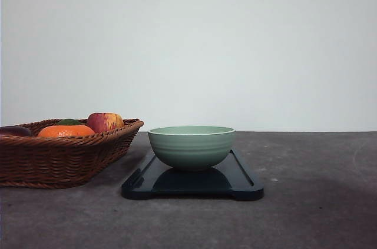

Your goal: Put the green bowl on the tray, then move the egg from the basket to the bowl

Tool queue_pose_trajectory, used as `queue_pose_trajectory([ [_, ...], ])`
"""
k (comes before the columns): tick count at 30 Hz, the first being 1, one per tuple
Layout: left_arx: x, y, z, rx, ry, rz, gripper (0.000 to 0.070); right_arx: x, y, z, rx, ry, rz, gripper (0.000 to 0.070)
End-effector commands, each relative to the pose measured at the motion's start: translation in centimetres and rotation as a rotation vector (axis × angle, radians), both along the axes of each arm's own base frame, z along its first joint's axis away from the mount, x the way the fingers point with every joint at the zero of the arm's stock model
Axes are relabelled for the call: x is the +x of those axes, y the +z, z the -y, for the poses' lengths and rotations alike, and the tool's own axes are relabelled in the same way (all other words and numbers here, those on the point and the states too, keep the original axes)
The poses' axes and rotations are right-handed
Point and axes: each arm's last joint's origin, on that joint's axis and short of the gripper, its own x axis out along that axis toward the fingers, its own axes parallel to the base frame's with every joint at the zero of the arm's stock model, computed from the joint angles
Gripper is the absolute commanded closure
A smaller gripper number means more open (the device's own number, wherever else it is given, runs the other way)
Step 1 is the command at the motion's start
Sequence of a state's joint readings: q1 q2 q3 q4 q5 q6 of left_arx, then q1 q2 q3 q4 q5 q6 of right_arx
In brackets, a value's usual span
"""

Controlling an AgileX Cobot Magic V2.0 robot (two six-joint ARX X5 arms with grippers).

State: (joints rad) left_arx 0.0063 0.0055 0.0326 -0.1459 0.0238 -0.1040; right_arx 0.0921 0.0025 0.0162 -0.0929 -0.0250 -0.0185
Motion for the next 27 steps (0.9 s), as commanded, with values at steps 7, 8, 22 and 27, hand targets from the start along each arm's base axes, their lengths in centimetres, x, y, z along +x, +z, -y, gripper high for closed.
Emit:
queue_pose_trajectory([
  [7, 0.1, -0.49, -0.01, 0.007, 0.002, -0.005, 0.07, 0.04, -0.04, -0.01, 0.015, 0.0, 0.004, 0.0687],
  [8, 0.1, -0.49, -0.01, 0.007, 0.002, -0.005, 0.07, 0.04, -0.04, -0.01, 0.015, 0.0, 0.004, 0.0687],
  [22, 0.1, -0.49, -0.01, 0.007, 0.001, -0.005, 0.07, 0.04, -0.04, -0.01, 0.015, 0.0, 0.004, 0.0687],
  [27, 0.1, -0.49, -0.01, 0.007, 0.001, -0.005, 0.07, 0.04, -0.04, -0.01, 0.015, 0.0, 0.004, 0.0687],
])
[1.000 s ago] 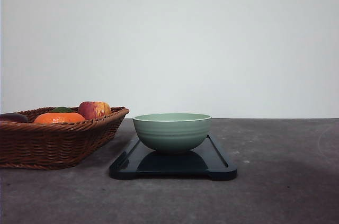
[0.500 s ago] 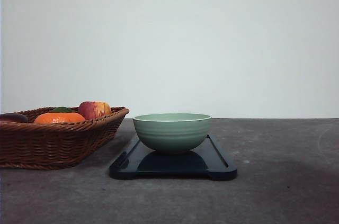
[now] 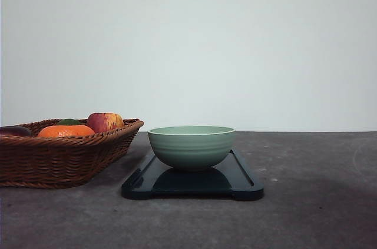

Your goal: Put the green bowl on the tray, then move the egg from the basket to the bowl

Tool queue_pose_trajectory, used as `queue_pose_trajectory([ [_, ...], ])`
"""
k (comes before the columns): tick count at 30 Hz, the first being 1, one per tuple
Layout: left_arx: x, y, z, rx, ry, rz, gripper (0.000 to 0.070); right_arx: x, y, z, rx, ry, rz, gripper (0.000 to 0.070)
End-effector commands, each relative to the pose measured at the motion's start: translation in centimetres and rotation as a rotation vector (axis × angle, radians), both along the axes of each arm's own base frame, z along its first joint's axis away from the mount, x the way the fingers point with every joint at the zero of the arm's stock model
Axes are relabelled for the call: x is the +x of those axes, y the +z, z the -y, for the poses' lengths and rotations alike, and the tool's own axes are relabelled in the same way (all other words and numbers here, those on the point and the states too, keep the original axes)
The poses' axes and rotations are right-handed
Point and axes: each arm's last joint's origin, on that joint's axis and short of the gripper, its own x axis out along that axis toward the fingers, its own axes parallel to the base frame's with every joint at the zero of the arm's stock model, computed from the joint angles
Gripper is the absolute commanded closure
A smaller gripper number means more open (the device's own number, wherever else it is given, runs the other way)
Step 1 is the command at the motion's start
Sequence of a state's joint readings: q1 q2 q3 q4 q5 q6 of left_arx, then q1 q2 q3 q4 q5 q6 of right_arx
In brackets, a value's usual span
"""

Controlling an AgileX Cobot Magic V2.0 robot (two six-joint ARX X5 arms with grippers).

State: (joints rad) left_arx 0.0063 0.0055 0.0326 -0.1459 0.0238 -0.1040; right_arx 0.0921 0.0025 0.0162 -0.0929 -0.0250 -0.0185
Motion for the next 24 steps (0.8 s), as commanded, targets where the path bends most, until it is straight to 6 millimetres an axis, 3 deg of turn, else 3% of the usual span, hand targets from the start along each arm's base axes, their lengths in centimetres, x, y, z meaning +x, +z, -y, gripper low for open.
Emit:
queue_pose_trajectory([
  [1, 0.1, -0.49, -0.01, 0.007, 0.002, -0.005, 0.07, 0.04, -0.04, -0.01, 0.015, 0.0, 0.004, 0.0687],
  [24, 0.1, -0.49, -0.01, 0.007, 0.002, -0.005, 0.07, 0.04, -0.04, -0.01, 0.015, 0.0, 0.004, 0.0687],
])
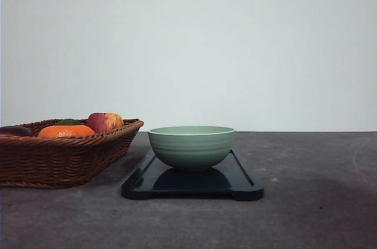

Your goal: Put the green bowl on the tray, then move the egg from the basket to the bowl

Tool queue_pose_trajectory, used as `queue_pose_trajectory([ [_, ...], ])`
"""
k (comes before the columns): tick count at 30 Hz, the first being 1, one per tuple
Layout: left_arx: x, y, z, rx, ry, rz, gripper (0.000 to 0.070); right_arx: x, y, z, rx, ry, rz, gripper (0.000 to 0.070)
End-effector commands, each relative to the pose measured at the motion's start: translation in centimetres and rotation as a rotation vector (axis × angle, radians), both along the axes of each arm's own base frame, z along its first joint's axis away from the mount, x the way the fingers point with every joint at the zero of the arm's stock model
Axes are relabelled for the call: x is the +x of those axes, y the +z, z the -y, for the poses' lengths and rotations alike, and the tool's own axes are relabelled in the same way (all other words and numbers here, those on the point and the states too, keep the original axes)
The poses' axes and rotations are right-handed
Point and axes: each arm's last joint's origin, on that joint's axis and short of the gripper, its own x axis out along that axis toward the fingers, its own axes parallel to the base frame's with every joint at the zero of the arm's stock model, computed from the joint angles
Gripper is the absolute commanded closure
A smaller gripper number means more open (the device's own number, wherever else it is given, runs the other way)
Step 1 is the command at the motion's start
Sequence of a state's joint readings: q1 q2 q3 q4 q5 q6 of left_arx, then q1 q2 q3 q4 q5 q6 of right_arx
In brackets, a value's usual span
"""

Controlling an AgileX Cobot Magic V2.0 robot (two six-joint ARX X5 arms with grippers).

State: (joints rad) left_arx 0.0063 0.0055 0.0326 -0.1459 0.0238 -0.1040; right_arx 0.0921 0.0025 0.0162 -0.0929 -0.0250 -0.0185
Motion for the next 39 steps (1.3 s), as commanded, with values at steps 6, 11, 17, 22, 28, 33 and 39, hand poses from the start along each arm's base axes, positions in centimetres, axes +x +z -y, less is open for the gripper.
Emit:
queue_pose_trajectory([
  [6, 0.1, -0.49, -0.01, 0.007, 0.002, -0.005, 0.07, 0.04, -0.04, -0.01, 0.015, 0.0, 0.004, 0.0687],
  [11, 0.1, -0.49, -0.01, 0.007, 0.001, -0.005, 0.07, 0.04, -0.04, -0.01, 0.015, 0.0, 0.004, 0.0687],
  [17, 0.1, -0.49, -0.01, 0.007, 0.002, -0.005, 0.07, 0.04, -0.04, -0.01, 0.015, 0.0, 0.004, 0.0687],
  [22, 0.1, -0.49, -0.01, 0.007, 0.002, -0.005, 0.07, 0.04, -0.04, -0.01, 0.015, 0.0, 0.004, 0.0687],
  [28, 0.1, -0.49, -0.01, 0.007, 0.001, -0.005, 0.07, 0.04, -0.04, -0.01, 0.015, 0.0, 0.004, 0.0687],
  [33, 0.1, -0.49, -0.01, 0.007, 0.001, -0.005, 0.07, 0.04, -0.04, -0.01, 0.015, 0.0, 0.004, 0.0687],
  [39, 0.1, -0.49, -0.01, 0.007, 0.002, -0.005, 0.07, 0.04, -0.04, -0.01, 0.015, 0.0, 0.004, 0.0687],
])
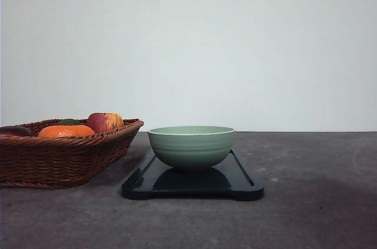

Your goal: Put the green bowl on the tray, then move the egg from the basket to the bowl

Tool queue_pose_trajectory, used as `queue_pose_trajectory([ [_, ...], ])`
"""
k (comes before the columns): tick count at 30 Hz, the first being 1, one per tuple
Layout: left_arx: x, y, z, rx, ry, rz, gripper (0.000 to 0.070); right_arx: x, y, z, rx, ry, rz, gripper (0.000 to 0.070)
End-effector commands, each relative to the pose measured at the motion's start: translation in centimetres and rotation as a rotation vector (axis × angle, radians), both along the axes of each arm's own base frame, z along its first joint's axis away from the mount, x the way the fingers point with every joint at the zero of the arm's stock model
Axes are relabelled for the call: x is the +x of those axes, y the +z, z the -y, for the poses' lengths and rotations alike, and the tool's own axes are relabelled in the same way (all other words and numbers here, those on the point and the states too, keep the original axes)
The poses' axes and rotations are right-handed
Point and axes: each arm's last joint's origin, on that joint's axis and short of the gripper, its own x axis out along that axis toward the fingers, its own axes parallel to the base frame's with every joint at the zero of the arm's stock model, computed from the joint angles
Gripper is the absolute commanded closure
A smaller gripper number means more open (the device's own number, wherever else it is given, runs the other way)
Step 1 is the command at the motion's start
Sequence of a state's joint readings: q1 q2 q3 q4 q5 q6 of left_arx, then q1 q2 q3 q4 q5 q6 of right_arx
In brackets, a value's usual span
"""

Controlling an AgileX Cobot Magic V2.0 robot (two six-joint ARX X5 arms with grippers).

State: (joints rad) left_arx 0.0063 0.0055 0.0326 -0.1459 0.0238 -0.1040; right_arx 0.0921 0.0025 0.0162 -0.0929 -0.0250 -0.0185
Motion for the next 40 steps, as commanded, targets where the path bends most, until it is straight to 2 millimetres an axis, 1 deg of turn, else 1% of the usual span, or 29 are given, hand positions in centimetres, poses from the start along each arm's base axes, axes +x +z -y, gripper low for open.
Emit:
queue_pose_trajectory([
  [1, 0.1, -0.49, -0.01, 0.007, 0.002, -0.005, 0.07, 0.04, -0.04, -0.01, 0.015, 0.0, 0.004, 0.0687],
  [40, 0.1, -0.49, -0.01, 0.007, 0.001, -0.005, 0.07, 0.04, -0.04, -0.01, 0.015, 0.0, 0.004, 0.0687],
])
